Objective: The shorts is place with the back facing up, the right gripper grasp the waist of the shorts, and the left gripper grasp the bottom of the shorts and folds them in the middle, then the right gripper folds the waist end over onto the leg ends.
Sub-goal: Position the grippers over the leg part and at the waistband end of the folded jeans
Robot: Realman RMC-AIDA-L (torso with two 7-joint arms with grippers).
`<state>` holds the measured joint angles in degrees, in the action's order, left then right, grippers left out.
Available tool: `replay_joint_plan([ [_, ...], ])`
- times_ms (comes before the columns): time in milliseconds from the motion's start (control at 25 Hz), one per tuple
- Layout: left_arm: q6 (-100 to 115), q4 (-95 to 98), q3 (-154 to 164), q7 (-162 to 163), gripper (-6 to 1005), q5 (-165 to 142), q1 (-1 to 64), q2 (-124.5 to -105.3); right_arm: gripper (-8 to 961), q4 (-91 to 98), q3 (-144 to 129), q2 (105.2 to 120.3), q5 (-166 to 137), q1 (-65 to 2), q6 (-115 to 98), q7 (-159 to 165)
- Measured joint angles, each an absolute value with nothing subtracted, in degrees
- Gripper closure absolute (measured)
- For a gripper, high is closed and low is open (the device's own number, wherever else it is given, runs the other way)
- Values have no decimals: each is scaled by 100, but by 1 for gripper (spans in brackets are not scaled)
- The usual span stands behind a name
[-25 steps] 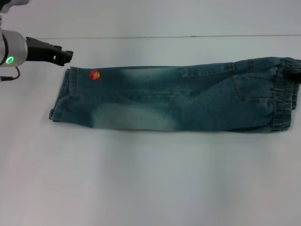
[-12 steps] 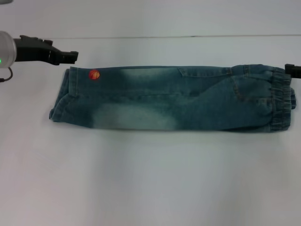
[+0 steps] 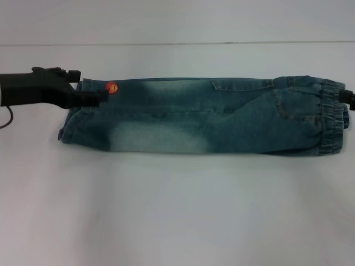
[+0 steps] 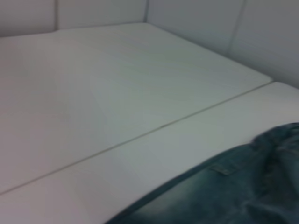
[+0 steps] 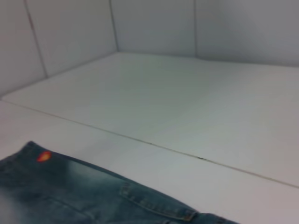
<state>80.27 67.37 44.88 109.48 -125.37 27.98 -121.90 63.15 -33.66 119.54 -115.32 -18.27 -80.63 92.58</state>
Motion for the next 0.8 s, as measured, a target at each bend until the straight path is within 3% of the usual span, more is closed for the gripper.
replay_joint_plan([
  [400, 9783, 6673, 4144, 10141, 95, -12127, 2644, -12132, 37, 5627, -3260, 11994, -10839, -1310, -8377, 8044],
  [800, 10230, 6603, 4187, 10043, 96, -12154, 2648, -12129, 38, 4440, -2567, 11984, -10862, -1101, -8268, 6575],
])
